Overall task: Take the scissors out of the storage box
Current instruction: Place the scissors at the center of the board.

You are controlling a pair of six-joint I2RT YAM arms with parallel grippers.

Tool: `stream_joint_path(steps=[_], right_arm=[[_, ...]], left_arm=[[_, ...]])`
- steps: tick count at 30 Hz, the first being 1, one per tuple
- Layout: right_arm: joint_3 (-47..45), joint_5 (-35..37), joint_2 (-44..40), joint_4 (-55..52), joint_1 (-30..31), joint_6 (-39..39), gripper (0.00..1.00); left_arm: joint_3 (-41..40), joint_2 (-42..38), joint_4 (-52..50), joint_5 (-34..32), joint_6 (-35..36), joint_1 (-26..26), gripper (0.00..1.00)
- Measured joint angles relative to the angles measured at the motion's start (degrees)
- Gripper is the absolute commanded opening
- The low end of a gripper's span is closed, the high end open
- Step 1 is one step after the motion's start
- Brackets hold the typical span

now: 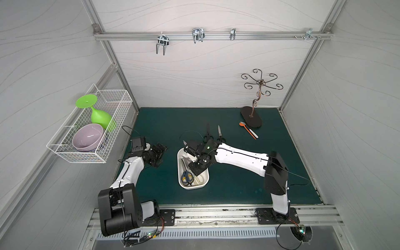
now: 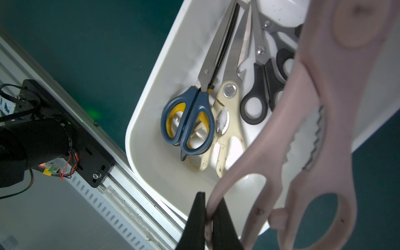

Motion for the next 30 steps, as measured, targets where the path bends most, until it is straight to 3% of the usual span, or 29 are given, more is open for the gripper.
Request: stream_joint_path(steps=[4, 11, 17, 23, 30], right_arm=[[-1.6, 1.25, -1.95, 0.17, -3.28, -0.87, 0.0], [-6.99, 3.37, -4.79, 0.76, -11.72, -2.82, 0.0], [-11.85, 4.94, -5.51, 2.25, -19.45, -5.42, 0.0], [-15.13, 4.59, -5.49, 4.24, -26.97, -7.5, 0.0], [-11.58, 2.86, -1.16, 6.16, -33.24, -10.25, 0.0]], left_arm=[[2.47, 0.24, -0.55, -0.11, 0.81, -2.38, 0.88], [9.35, 0.9, -2.84, -2.67, 3.28, -12.57, 0.88], [10.43, 1.2, -4.48, -4.79, 4.31, -17.38, 0.88], [10.43, 1.18, -6.6, -6.75, 5.18, -18.8, 0.88], [10.43, 1.05, -8.07, -8.13, 6.21, -18.8, 0.88]])
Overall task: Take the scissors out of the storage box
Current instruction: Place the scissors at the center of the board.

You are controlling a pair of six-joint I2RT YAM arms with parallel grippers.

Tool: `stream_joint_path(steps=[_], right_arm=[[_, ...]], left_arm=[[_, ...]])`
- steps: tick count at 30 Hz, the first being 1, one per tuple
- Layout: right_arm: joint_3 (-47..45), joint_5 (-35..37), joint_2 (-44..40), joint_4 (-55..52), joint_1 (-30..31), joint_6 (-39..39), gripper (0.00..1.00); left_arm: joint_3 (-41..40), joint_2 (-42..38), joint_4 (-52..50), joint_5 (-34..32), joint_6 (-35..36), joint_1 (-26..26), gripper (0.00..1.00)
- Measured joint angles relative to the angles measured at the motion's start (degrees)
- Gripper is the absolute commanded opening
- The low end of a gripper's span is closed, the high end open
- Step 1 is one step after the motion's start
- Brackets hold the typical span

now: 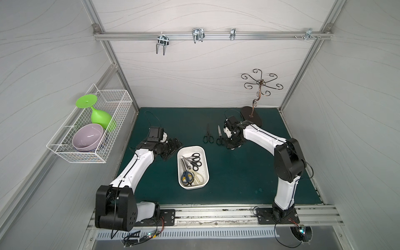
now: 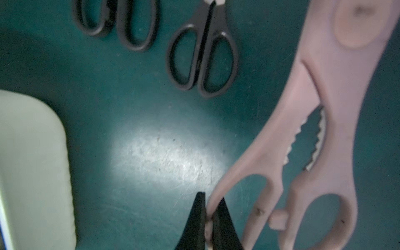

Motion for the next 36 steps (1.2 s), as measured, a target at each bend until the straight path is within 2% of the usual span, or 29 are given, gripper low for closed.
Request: stream_joint_path(steps=[8, 27, 31, 36], right_arm=[[4.9, -1.95, 8.2, 1.03, -2.95, -0.81, 0.0], [9.64, -1.38, 14.23, 0.96, -5.31, -0.59, 0.0], [10.78, -0.48, 14.99, 0.92, -5.33, -0.57, 0.06], [11.06, -0.28, 15.21, 0.68, -5.49, 0.0, 0.09]], left_arm=[[0.0, -0.13, -0.61, -0.24, 0.33, 0.0, 0.88], [0.0, -0.13, -0.66, -0.28, 0.37, 0.0, 0.88], [0.0, -0.13, -0.68, -0.35, 0.37, 0.0, 0.88], [0.0, -0.17, -0.7, -0.39, 0.37, 0.0, 0.88]])
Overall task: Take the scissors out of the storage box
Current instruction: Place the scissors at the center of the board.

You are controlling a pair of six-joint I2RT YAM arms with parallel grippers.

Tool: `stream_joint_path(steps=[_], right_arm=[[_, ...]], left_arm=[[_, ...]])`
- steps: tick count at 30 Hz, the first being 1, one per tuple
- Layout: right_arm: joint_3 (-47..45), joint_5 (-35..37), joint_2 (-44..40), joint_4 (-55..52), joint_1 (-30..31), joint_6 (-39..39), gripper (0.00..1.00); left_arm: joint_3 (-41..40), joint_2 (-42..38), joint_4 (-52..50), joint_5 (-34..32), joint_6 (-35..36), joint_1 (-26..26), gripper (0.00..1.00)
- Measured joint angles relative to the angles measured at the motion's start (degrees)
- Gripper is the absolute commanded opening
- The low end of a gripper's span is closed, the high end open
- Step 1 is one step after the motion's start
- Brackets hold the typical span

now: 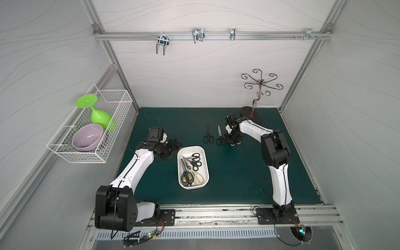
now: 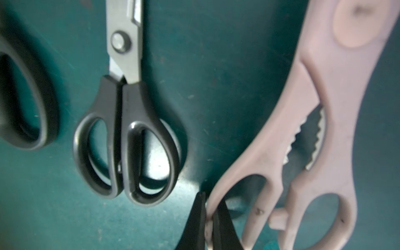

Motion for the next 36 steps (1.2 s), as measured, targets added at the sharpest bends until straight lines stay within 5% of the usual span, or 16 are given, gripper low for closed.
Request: stream_joint_path(steps=[16, 25, 36], right_arm=[[0.24, -0.11, 0.17, -0.2, -0.09, 0.52, 0.17], [2.29, 0.11, 0.98, -0.9, -0.24, 1.05, 0.36], [6.16, -0.22, -3.43, -1.92, -0.35, 1.07, 0.36]], left_arm=[[0.0, -0.07, -0.17, -0.04, 0.0, 0.0, 0.88], [0.0, -0.33, -0.26, -0.5, 0.0, 0.0, 0.88], [0.0, -0.85, -0.31, -1.05, 0.0, 1.51, 0.88]])
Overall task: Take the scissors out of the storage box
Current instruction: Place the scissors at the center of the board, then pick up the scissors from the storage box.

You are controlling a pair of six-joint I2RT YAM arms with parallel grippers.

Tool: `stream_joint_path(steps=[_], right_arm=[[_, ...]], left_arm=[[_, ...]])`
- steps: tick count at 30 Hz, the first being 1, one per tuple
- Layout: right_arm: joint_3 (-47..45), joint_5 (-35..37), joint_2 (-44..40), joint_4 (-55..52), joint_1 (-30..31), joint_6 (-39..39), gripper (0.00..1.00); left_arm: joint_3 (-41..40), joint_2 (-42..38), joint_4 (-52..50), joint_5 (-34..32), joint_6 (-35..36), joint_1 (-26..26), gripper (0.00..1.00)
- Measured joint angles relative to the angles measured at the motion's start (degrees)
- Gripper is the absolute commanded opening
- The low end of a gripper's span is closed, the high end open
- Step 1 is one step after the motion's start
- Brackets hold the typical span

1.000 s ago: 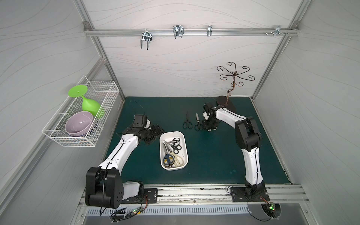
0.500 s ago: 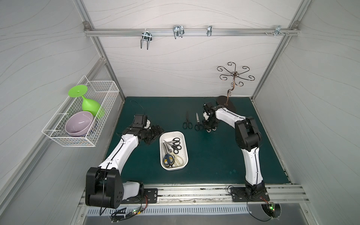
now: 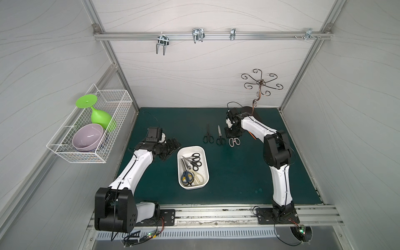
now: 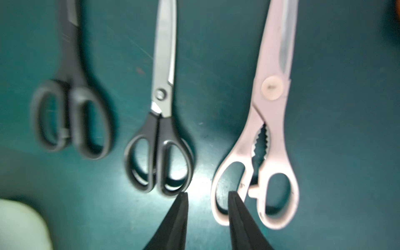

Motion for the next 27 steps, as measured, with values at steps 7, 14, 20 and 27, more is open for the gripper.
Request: stream_joint_path(steps=[7, 14, 20, 27], right_arm=[[0.44, -0.11, -10.29, -1.51, 1.36, 0.09, 0.36], [-4.87, -1.33, -19.02, -1.75, 12.63, 1.73, 0.35], [-9.29, -1.88, -20.2, -1.64, 25.51, 4.15, 0.33], [-12.68, -3.41, -18.21, -0.31, 34.73, 6.01, 0.31]], left_arm=[[0.0, -0.02, 0.11, 0.22, -0.57, 0.35, 0.88], [-1.44, -0.98, 0.83, 1.38, -3.1, 0.68, 0.88], [-5.27, -2.97, 0.9, 1.97, -4.92, 1.75, 0.88], [-7.02, -5.46, -0.59, 0.79, -4.7, 2.56, 0.88]])
